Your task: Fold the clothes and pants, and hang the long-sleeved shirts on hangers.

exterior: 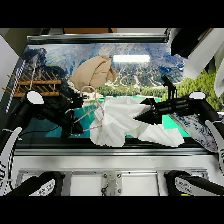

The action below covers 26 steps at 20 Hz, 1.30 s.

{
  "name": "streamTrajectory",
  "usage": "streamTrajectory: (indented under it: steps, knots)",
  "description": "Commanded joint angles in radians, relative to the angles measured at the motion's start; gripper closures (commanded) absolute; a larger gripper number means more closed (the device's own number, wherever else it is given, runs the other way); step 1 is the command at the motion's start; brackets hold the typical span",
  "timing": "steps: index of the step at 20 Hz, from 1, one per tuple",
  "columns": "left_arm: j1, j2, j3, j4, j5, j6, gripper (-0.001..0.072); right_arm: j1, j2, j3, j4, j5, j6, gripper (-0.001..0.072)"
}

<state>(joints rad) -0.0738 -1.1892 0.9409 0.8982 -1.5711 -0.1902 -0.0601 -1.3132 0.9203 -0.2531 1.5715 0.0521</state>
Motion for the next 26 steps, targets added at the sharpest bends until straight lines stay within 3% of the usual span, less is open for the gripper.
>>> streamTrajectory:
  steps: [1, 10, 13, 15, 26]
  knots:
    - [0.000, 0.000, 0.000, -0.002, 0.000, 0.000, 0.0689, -0.001, -0.001, 0.000, 0.003, 0.000, 0.000, 0.0116]
    - [0.000, 0.000, 0.000, -0.002, 0.000, 0.000, 0.0689, -0.001, -0.001, 0.000, 0.004, 0.000, 0.000, 0.0116]
    - [0.000, 0.000, 0.000, -0.002, 0.000, 0.000, 0.0688, -0.001, -0.001, 0.000, 0.003, 0.000, 0.000, 0.0167]
    - [0.000, 0.000, 0.000, -0.002, 0.001, 0.000, 0.0689, -0.001, -0.001, 0.000, 0.003, 0.000, 0.000, 0.0685]
    - [0.001, 0.000, 0.000, 0.000, 0.003, -0.001, 0.0687, -0.001, -0.001, 0.000, 0.003, -0.022, 0.000, 0.0695]
